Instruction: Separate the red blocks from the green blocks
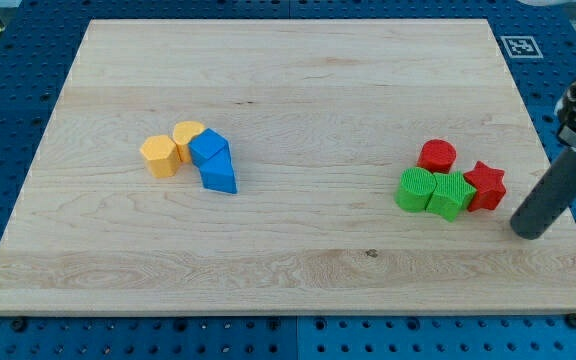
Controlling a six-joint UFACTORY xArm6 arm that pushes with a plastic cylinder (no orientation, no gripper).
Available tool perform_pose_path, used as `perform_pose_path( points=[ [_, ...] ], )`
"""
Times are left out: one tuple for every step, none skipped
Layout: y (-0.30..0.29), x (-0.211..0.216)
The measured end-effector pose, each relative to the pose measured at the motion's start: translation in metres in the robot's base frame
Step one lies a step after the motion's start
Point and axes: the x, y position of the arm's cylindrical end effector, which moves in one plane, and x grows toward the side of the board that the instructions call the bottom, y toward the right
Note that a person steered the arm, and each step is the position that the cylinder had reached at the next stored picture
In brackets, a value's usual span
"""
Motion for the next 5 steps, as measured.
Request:
perform_pose_path(
  points=[
    [-0.011, -0.008],
    [-0.014, -0.025],
    [-0.015, -0.039],
    [-0.024, -0.048],
    [-0.046, -0.048]
  ],
)
